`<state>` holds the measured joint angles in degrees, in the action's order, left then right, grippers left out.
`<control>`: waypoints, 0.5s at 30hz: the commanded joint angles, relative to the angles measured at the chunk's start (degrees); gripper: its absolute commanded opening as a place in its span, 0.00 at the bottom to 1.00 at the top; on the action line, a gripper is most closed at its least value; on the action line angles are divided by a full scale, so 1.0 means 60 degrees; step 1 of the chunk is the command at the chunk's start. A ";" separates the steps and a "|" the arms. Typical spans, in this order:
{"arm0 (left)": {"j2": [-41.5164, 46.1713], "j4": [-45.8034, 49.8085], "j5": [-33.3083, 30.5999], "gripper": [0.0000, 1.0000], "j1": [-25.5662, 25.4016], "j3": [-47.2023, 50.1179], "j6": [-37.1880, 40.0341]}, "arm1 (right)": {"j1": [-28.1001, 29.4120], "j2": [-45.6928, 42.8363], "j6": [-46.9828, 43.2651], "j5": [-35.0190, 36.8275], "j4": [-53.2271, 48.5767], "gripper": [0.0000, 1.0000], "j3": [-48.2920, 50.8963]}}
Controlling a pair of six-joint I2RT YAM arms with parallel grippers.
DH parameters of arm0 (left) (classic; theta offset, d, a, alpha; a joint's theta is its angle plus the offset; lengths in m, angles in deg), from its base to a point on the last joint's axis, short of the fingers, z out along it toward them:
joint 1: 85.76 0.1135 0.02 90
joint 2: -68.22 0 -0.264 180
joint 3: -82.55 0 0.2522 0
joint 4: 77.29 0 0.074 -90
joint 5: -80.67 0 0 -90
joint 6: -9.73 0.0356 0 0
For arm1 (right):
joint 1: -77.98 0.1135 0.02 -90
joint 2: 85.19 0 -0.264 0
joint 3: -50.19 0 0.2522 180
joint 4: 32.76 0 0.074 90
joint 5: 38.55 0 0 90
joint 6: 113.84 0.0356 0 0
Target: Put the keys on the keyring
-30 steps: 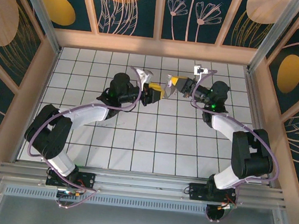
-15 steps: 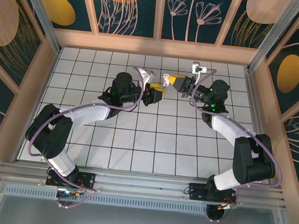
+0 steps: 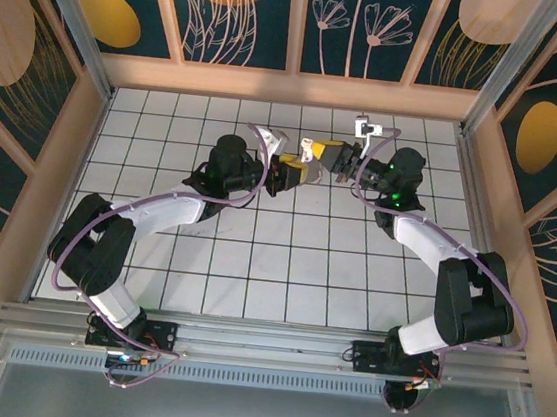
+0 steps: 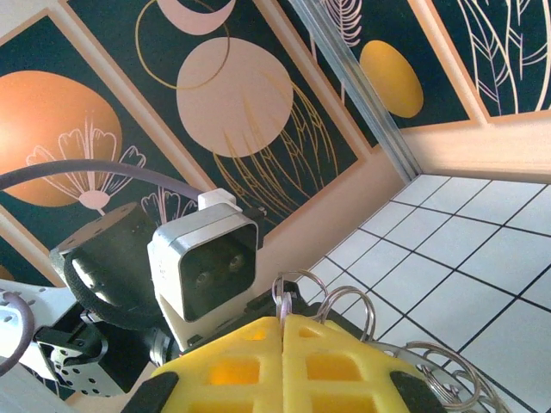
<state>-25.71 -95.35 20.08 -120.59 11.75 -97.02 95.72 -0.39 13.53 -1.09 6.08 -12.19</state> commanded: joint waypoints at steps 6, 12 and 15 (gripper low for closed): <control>-0.0140 -0.0303 0.0051 0.22 -0.0040 -0.0252 -0.0088 | 0.0169 -0.0511 -0.0397 -0.0108 0.0089 0.00 -0.0275; -0.0053 -0.0578 -0.0054 0.00 -0.0045 -0.0110 -0.0217 | 0.0166 -0.0690 -0.0594 -0.0110 -0.0126 0.00 -0.0196; 0.0095 -0.0839 -0.0286 0.00 -0.0053 0.0067 -0.0320 | 0.0169 -0.0858 -0.0689 -0.0107 -0.0211 0.00 -0.0003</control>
<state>-25.71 -97.23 19.95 -120.66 11.77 -97.94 96.38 -2.75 11.06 -1.09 3.52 -12.17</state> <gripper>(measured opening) 0.054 0.038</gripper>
